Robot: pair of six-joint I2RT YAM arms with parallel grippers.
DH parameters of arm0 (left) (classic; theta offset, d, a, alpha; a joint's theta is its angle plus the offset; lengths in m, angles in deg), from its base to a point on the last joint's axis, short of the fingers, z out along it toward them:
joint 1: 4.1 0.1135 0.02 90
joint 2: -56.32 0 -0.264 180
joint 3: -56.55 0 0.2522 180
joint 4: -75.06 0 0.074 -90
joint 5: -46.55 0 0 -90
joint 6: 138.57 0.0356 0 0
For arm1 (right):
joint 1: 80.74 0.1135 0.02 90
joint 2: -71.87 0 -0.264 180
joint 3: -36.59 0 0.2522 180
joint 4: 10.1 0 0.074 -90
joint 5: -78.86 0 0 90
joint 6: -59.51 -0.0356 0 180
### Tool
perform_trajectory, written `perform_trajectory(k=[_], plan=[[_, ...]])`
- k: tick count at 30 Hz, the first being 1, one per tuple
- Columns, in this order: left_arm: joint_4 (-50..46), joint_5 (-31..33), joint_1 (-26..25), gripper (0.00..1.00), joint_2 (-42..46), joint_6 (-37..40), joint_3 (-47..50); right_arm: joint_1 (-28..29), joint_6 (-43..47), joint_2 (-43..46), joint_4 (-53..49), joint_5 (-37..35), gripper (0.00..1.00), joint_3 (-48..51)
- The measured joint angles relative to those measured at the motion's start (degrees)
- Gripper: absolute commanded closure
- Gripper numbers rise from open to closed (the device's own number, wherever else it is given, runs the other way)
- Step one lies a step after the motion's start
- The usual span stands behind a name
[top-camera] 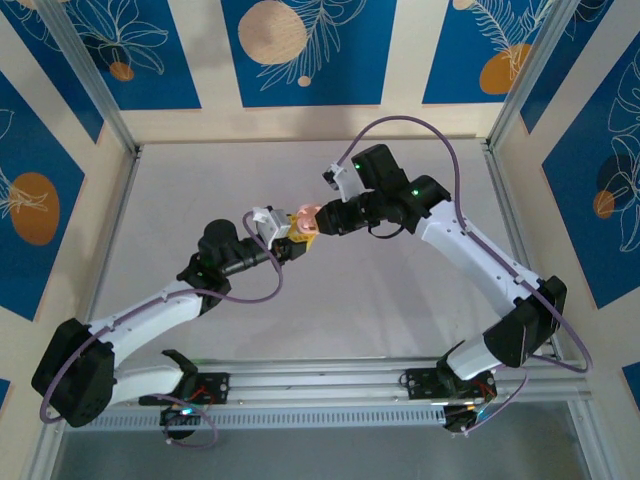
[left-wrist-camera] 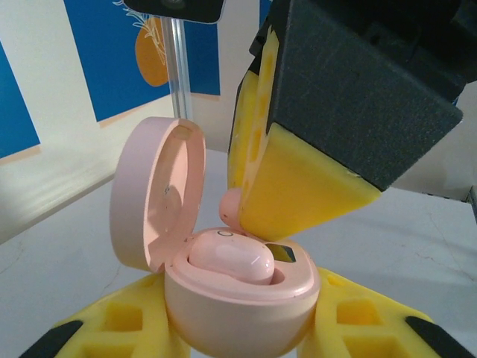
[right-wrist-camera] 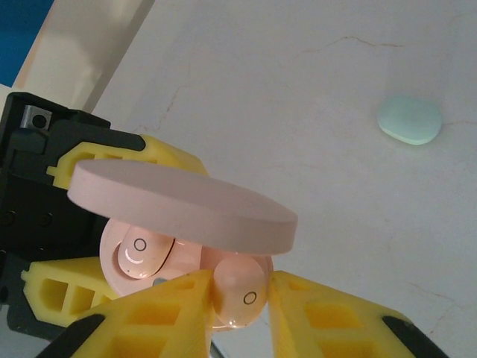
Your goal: Insert the wireless bluetooth earbuds into the charging case
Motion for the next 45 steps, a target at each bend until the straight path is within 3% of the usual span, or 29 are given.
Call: perform_trajectory(k=[14,18,26,35,45], plan=[[0.0,0.0,0.0,0.78,0.0,-0.6,0.0,0.0,0.1,0.0,0.1,0.0,0.66,0.0],[0.1,0.0,0.0,0.78,0.0,-0.6,0.0,0.0,0.1,0.2,0.2,0.0,0.56,0.0],[0.9,0.0,0.0,0.78,0.0,-0.6,0.0,-1.1,-0.7,4.2,3.0,1.4,0.51,2.3],[1.0,-0.1,0.0,0.78,0.0,-0.6,0.0,-5.8,-4.5,13.7,10.6,1.1,0.43,10.6],[7.3,-4.7,-0.1,0.78,-1.0,-1.3,0.0,-16.1,-16.4,25.4,24.4,0.2,0.26,24.5]])
